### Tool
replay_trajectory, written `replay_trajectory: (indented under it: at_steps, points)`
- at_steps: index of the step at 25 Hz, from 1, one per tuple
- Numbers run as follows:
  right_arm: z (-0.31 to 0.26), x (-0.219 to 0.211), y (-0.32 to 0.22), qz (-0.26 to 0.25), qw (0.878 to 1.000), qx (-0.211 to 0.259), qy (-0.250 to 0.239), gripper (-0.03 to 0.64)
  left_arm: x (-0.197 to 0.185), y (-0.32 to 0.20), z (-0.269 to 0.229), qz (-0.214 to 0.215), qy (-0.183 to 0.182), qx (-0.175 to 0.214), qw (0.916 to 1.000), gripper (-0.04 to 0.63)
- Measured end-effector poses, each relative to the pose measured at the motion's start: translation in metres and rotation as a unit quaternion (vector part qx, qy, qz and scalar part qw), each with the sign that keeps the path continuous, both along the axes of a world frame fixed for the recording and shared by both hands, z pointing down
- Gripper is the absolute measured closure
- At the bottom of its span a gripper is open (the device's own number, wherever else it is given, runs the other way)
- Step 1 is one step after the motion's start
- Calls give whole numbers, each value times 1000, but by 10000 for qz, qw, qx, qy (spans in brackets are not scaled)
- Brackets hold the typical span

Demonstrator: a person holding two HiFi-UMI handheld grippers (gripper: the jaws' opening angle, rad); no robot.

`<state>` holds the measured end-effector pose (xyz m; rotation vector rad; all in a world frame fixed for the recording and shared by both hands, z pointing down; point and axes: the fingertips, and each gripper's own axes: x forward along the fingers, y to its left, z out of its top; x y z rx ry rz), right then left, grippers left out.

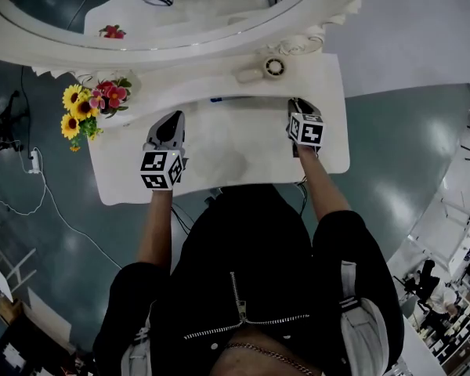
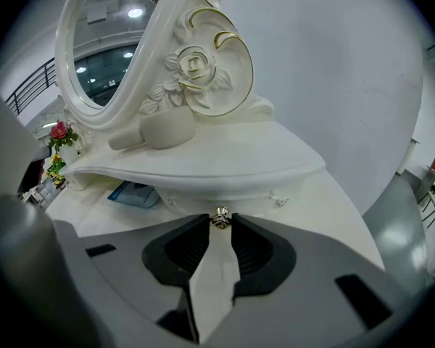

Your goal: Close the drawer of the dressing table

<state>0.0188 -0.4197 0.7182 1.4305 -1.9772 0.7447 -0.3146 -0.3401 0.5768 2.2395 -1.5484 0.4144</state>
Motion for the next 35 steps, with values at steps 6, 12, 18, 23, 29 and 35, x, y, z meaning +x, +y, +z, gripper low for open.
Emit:
replay_trajectory:
  at_steps: [6, 12, 18, 23, 29, 35]
  points:
    - [0, -1, -9, 1, 10000, 28, 10, 515, -4, 0, 2, -56, -11, -26, 10000, 574]
    - [-1, 0, -8, 56, 9999, 78, 64, 508, -1, 1, 2, -41, -11, -20, 10000, 574]
    - [-6, -1, 12, 95, 9998, 133, 72, 517, 2, 6, -5, 5, -20, 112, 9999, 574]
    - [-24, -4, 42, -39, 9996, 276, -32, 606, 3, 22, -13, 44, -80, 247, 9997, 574]
    - [-68, -27, 56, -412, 9954, 841, -223, 611, -3, 41, -34, 25, -175, 521, 9985, 574]
    - [-144, -65, 68, -860, 9808, 1692, -454, 611, -9, 61, -61, -26, -226, 828, 9963, 574]
